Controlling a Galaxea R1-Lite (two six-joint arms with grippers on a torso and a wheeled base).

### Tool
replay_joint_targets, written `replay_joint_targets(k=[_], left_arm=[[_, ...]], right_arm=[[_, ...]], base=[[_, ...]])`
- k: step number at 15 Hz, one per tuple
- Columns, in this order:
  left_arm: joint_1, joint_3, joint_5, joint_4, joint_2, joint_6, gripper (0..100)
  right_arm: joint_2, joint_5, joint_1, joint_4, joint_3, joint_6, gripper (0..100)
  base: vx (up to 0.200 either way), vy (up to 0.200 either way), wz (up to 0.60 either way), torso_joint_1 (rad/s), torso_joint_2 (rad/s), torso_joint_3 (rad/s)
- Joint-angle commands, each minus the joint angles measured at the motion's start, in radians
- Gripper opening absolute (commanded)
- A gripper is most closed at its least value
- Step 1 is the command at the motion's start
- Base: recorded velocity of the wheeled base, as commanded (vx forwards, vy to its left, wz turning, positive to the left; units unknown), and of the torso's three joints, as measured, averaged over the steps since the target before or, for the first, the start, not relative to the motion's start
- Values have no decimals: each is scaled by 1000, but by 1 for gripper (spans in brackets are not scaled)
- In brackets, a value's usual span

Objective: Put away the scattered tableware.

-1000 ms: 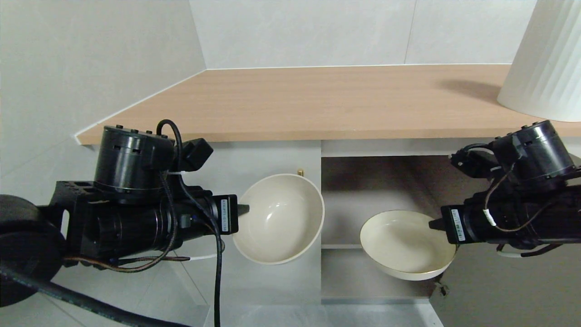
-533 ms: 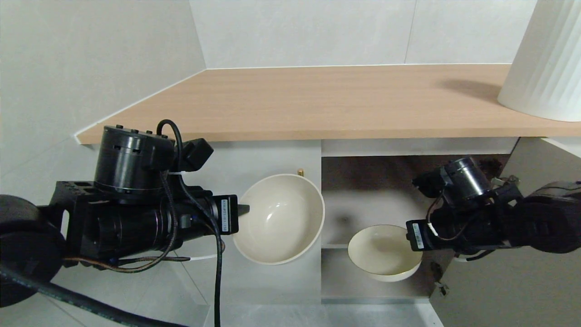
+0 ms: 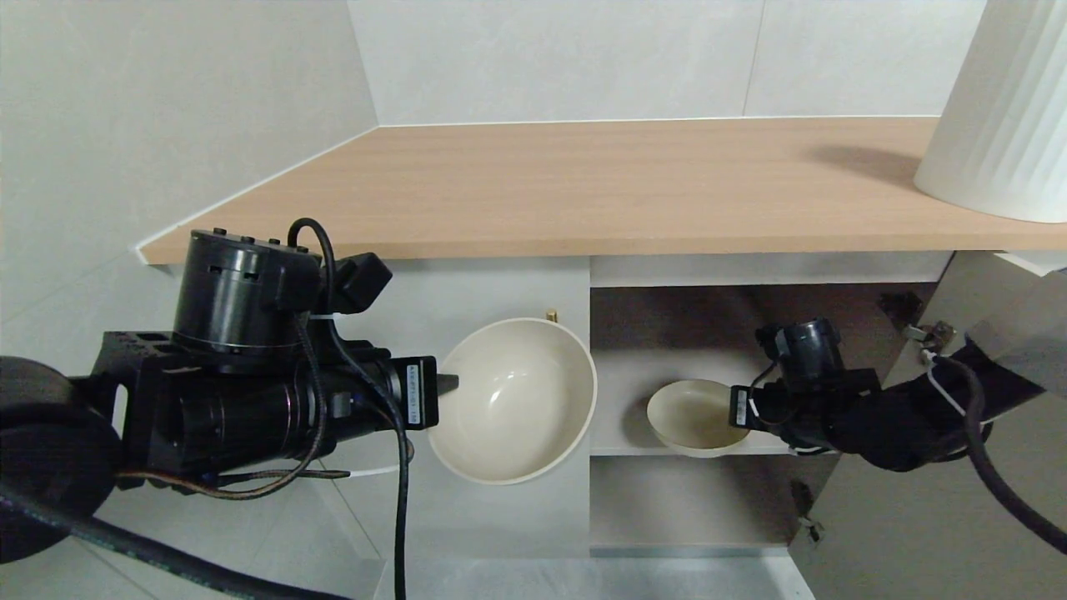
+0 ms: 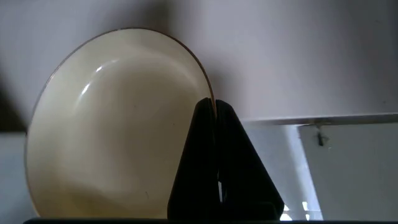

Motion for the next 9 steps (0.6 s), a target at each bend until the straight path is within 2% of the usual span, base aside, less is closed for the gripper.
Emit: replay_joint_targets(k=[1, 4, 9], left_arm=[[-1, 0, 1, 0, -1, 0, 0], [-1, 0, 1, 0, -1, -1, 0], [1, 0, 1, 0, 1, -1, 0]], right_arm=[[107, -41, -16, -80, -10, 5, 0], [161, -87, -16, -179, -18, 2, 0], [221, -121, -16, -179, -84, 36, 0]], base=[[0, 0, 0, 0, 0, 0], [0, 0, 0, 0, 0, 0], [0, 0, 0, 0, 0, 0]])
